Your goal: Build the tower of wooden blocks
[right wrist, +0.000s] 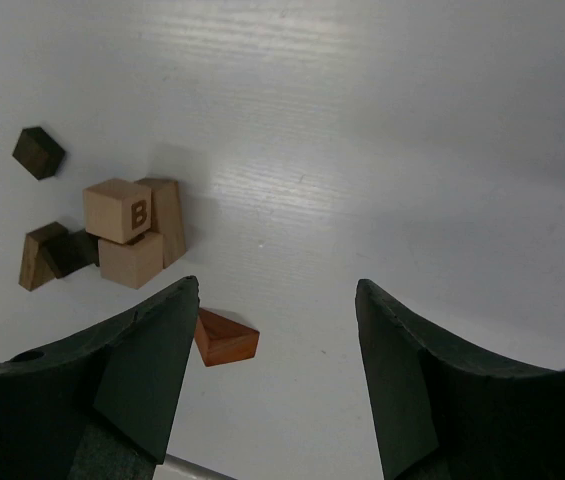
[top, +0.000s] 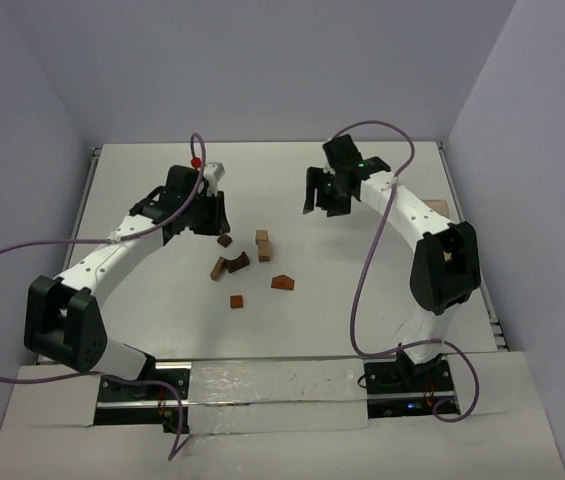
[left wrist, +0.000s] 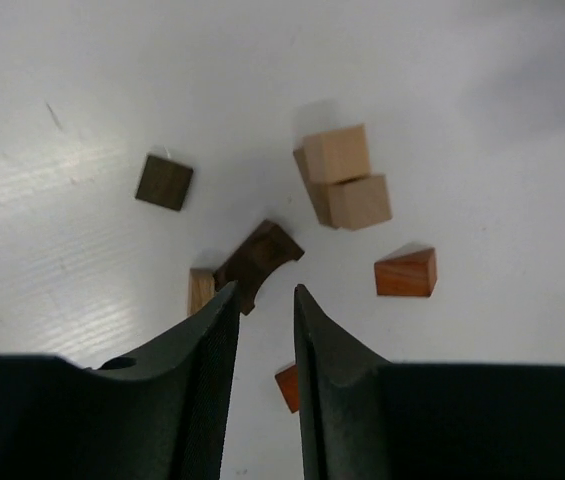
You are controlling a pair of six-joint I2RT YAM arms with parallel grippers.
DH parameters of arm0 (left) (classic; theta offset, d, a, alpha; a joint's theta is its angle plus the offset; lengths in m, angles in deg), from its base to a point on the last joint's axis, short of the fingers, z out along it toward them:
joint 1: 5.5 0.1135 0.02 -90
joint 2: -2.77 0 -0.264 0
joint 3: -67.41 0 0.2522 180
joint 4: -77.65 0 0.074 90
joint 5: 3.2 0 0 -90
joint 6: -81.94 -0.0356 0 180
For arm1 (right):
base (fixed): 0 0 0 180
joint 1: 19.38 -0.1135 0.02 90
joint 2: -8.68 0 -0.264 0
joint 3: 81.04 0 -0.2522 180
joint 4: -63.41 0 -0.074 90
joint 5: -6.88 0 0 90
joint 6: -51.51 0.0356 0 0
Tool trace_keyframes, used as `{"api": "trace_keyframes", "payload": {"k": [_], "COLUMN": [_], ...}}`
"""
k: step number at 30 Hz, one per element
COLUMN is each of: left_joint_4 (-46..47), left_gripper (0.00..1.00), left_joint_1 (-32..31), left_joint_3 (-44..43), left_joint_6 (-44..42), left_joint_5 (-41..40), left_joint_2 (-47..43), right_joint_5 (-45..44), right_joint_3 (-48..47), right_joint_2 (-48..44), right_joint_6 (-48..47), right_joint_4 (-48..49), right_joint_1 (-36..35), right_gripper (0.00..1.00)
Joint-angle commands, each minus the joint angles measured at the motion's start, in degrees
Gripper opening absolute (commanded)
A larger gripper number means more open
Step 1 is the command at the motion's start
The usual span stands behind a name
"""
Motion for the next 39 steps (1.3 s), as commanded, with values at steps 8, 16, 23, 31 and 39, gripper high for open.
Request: {"api": "trace_keyframes", "payload": {"k": [8, 16, 23, 31, 39], "left_joint_4": [6.9, 6.9, 8.0, 9.3, 10.0], "left_gripper": [0.29, 0.26, 0.26, 0.26, 0.26], "left_joint_1": [-0.2, -0.2, -0.2, -0.2, -0.2], "left_joint_3": [1.5, -1.9, -3.0, -4.2, -5.4], "left_joint_6": [-2.5, -1.4, -0.3, 0.7, 1.5], "left_joint_5": [9.7, 11.5, 12.8, 13.7, 12.6], "left_joint_2": [7.0, 14.5, 17.6, 20.0, 21.9], "right_joint_5": [-1.9, -0.8, -0.1, 0.3, 0.2], "right_joint_3": [-2.8, -6.5, -8.9, -11.6, -13.5], "right_joint_2": [9.6, 14.9, 17.0, 19.5, 20.8], "right_joint_6": [-0.8, -0.6, -0.3, 0.1, 0.2], "right_joint_4": [2.1, 1.1, 1.6, 1.6, 1.0], "right_joint_1": [-7.4, -8.4, -9.0, -9.5, -9.6], "right_gripper": [0.68, 0.68, 0.68, 0.68, 0.68]}}
